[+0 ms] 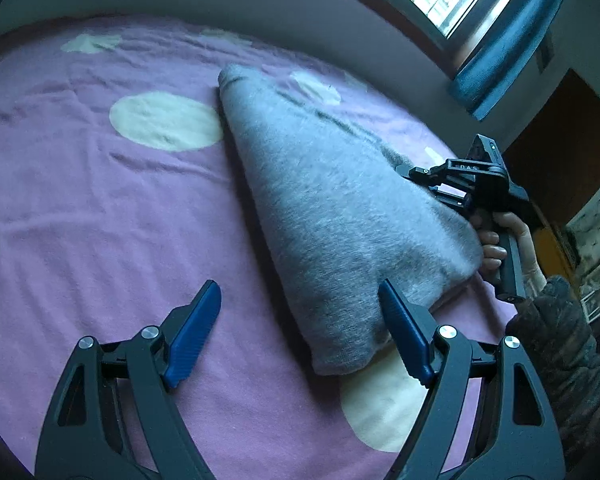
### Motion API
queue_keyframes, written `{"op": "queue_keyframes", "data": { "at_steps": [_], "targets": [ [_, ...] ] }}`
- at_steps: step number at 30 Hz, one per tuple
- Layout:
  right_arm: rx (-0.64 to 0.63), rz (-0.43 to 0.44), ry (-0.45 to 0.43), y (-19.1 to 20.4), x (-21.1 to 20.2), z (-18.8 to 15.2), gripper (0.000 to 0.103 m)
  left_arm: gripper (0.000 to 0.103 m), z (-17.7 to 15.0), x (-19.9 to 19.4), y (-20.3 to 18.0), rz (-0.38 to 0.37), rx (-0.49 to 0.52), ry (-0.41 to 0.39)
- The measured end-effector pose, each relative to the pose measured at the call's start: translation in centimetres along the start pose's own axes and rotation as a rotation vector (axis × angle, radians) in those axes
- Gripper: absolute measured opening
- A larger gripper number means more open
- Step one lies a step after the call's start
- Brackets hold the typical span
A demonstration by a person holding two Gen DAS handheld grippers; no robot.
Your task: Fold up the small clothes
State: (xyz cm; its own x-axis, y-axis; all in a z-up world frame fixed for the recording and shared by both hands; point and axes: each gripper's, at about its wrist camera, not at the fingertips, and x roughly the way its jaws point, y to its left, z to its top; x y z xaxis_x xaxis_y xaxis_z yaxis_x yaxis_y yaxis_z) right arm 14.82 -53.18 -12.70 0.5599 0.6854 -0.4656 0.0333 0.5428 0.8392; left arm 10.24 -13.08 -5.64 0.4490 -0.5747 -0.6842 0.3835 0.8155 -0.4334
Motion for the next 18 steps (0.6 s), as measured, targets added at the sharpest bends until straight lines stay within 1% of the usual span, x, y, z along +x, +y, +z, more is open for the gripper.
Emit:
{"op": "queue_keyframes", "data": {
  "at_steps": [3, 4, 6, 8, 10, 12, 15, 18],
  "targets": [
    [0.011, 0.041, -0.001, 0.2, -0.5, -0.1, 0.01, 0.08, 0.0, -0.3, 0.0, -0.001, 0.002, -0.003],
    [0.008, 0.036, 0.002, 0.4, -0.9, -0.3, 0.012, 0.08, 0.0, -0.3, 0.1, -0.006, -0.002, -0.003],
    [-0.005, 0.024, 0.0, 0.7, -2.3, -1.1, 0.014, 0.08, 0.0, 0.0, 0.2, -0.01, -0.008, 0.001],
    [-0.02, 0.02, -0.001, 1.2, -3.4, -2.4, 0.018, 0.08, 0.0, -0.2, 0.2, -0.007, -0.003, -0.003],
    [-0.03, 0.025, -0.01, 1.4, -5.1, -4.0, 0.028, 0.08, 0.2, -0.1, 0.1, 0.001, 0.002, 0.0],
    [-0.03, 0.041, -0.011, 1.4, -6.4, -5.5, 0.032, 0.08, 0.3, 0.1, -0.2, 0.004, 0.005, 0.0],
    [-0.031, 0.075, 0.002, 1.5, -7.6, -7.6, 0.036, 0.08, 0.4, 0.2, -0.3, 0.005, 0.007, 0.003],
    [-0.034, 0.08, 0.015, 1.7, -7.3, -8.7, 0.038, 0.08, 0.5, 0.2, -0.5, 0.008, 0.009, 0.001]
  ]
}}
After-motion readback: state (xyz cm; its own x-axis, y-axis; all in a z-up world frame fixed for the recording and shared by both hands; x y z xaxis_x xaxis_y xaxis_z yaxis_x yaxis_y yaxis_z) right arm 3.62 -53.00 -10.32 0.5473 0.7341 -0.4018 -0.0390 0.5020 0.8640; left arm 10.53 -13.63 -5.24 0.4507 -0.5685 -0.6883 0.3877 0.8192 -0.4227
